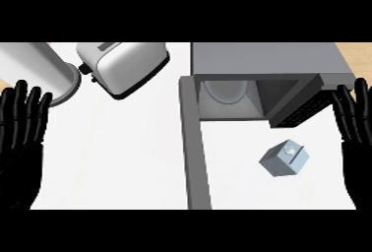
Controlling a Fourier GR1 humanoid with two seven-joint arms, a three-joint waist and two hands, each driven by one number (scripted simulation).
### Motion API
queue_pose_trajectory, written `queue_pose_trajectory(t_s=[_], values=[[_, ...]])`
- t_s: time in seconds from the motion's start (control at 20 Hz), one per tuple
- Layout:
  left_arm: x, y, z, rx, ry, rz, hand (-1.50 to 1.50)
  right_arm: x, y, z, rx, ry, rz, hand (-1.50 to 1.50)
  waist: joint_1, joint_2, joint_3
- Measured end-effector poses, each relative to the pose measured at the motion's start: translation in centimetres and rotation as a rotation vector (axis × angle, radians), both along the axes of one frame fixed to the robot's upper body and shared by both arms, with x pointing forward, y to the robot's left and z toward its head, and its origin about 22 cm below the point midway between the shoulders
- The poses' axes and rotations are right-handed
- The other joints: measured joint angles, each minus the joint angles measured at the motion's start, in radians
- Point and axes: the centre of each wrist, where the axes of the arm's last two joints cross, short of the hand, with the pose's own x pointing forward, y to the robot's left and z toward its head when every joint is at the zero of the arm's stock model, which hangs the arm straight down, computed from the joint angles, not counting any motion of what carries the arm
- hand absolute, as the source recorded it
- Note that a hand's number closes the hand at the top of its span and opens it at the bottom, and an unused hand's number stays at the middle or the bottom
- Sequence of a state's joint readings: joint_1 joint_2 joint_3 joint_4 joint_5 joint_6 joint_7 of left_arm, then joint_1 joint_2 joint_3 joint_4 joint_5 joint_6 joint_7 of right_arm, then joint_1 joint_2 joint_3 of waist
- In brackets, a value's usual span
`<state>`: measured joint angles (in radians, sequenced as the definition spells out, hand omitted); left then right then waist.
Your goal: Pick up the milk, place it into the microwave and close the microwave
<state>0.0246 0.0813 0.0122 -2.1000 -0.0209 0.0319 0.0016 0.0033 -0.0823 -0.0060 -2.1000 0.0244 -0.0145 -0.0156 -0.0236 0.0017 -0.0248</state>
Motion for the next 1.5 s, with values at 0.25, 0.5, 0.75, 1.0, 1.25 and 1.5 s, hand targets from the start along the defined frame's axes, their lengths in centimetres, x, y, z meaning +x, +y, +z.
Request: queue_pose_trajectory(t_s=[0.25,0.5,0.75,1.0,1.25,1.5], values=[[0.6,0.5,0.4,-0.014,-0.009,-0.015,-1.5,-0.2,1.9,1.1,-0.019,-0.047,-0.184,-1.5,0.017,-0.002,0.016],[0.1,2.1,0.0,-0.07,0.066,0.0,-1.5,-0.6,5.3,1.0,-0.026,-0.013,-0.342,-1.5,0.029,-0.003,0.02],[-1.6,3.8,-0.2,-0.093,0.099,0.013,-1.5,-1.9,8.7,1.4,-0.038,0.014,-0.397,-1.5,0.03,-0.004,0.023],[-4.1,5.3,0.2,-0.094,0.113,0.009,-1.5,-2.1,10.8,0.6,-0.049,0.042,-0.476,-1.5,0.031,-0.004,0.023],[-5.4,6.3,0.2,-0.099,0.109,0.012,-1.5,-2.9,11.0,-0.1,-0.047,0.088,-0.541,-1.5,0.029,-0.004,0.024],[-7.0,7.4,0.3,-0.109,0.11,0.009,-1.5,-3.0,10.7,-2.3,-0.037,0.125,-0.571,-1.5,0.029,-0.003,0.025]])
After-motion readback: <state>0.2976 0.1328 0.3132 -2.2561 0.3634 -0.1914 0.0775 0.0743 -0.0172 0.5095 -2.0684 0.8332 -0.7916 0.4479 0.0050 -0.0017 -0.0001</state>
